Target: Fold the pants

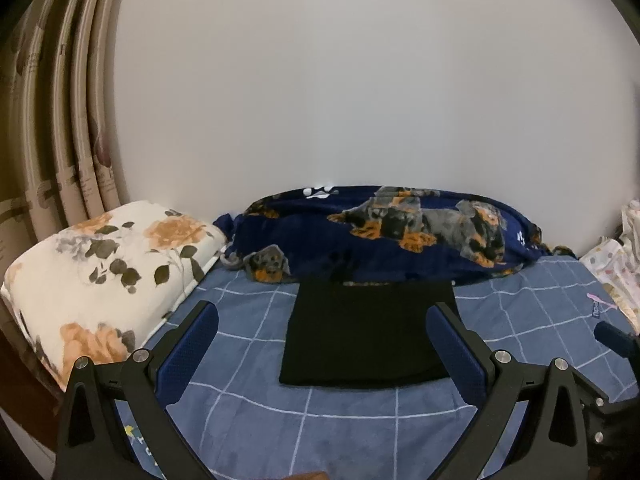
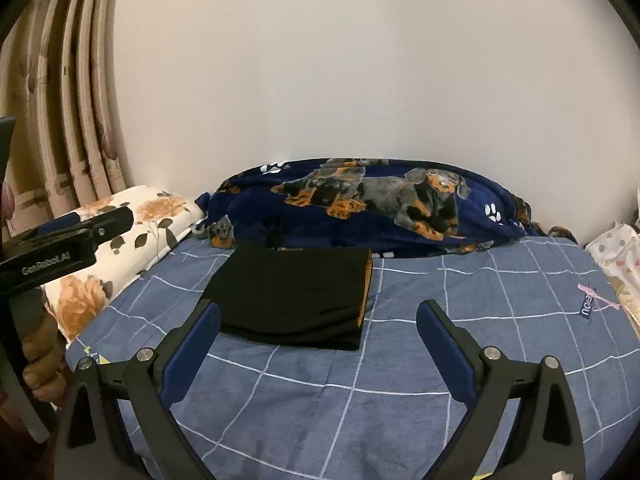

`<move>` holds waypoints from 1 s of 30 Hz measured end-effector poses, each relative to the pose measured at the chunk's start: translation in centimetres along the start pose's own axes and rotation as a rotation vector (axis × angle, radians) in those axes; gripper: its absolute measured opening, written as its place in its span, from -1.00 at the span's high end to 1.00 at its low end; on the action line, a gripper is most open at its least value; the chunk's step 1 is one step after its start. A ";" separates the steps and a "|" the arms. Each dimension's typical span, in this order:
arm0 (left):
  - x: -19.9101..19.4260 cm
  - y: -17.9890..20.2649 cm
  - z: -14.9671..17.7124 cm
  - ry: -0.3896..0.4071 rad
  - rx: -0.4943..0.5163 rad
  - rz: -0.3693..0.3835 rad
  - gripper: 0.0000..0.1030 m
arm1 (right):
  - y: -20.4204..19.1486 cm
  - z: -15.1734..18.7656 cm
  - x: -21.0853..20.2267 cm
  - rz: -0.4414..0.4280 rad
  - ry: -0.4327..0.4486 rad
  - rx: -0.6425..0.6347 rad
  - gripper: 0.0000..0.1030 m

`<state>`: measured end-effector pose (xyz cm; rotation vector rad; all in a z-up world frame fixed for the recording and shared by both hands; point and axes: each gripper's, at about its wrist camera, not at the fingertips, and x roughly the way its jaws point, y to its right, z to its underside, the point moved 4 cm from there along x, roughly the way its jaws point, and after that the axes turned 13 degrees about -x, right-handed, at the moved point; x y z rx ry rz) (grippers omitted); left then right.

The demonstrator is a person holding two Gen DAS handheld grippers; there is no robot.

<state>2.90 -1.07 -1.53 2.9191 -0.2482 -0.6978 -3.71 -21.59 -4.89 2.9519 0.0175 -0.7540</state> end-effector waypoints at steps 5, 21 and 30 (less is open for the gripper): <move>0.2 0.0 0.2 -0.007 -0.001 0.002 -0.99 | -0.6 -0.1 -0.1 -0.003 0.001 -0.011 -0.90; 0.9 0.0 0.9 -0.039 -0.001 0.010 -1.00 | -0.8 -0.1 0.0 -0.006 -0.005 -0.010 -0.90; 1.5 -0.1 1.5 -0.055 0.002 0.002 -0.99 | -0.9 0.0 0.0 -0.006 -0.007 -0.013 -0.90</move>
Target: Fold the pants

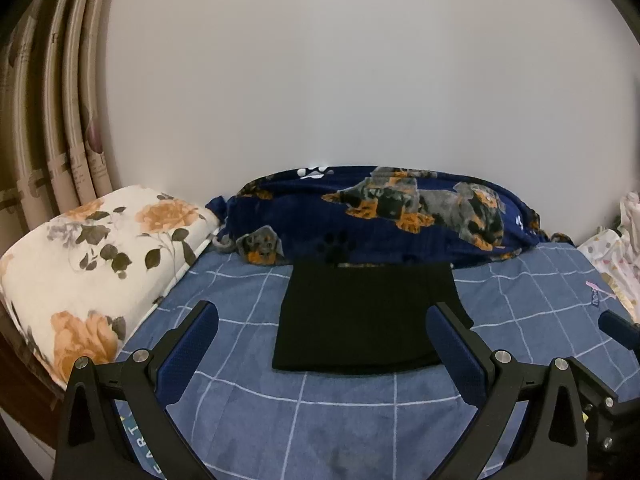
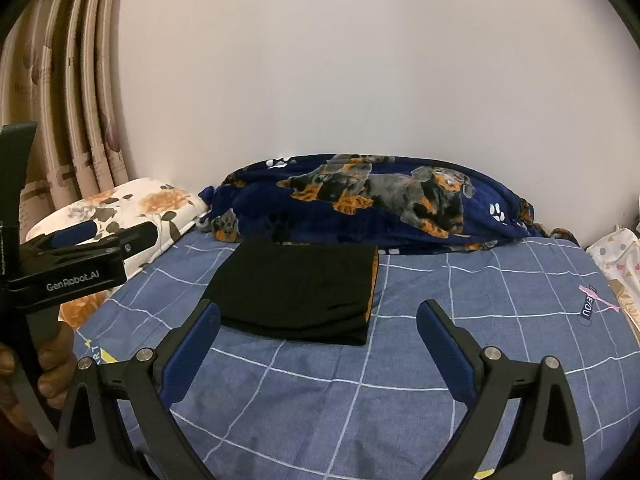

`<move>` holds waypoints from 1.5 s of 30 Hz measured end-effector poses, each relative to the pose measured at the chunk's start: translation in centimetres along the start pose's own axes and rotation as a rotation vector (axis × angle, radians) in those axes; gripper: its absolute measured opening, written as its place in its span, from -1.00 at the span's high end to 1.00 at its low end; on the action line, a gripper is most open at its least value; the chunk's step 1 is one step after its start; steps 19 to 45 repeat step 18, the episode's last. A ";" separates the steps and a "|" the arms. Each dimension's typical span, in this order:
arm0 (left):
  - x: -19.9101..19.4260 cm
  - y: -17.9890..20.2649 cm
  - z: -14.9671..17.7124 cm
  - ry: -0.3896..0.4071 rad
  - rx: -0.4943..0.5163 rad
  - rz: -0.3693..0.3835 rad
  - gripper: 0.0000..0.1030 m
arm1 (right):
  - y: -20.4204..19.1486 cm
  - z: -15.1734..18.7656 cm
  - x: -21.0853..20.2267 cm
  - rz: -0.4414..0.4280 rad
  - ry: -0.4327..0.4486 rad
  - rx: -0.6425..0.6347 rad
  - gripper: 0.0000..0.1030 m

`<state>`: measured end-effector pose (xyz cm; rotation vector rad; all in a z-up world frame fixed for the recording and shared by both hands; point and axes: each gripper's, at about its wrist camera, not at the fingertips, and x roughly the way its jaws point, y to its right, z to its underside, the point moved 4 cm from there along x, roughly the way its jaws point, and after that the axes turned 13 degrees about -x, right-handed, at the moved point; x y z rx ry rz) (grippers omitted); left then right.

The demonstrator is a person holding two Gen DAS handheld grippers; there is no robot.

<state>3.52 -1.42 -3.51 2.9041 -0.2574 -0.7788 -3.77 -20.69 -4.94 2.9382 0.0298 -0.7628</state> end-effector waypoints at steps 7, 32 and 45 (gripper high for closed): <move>0.5 -0.1 0.4 -0.015 0.004 -0.004 -0.99 | -0.1 0.0 0.0 -0.001 -0.002 0.002 -0.90; 0.5 -0.8 0.3 0.000 -0.017 0.008 -0.99 | -0.1 0.3 0.1 -0.004 -0.006 0.004 -0.90; 0.5 -0.8 0.3 0.000 -0.017 0.008 -0.99 | -0.1 0.3 0.1 -0.004 -0.006 0.004 -0.90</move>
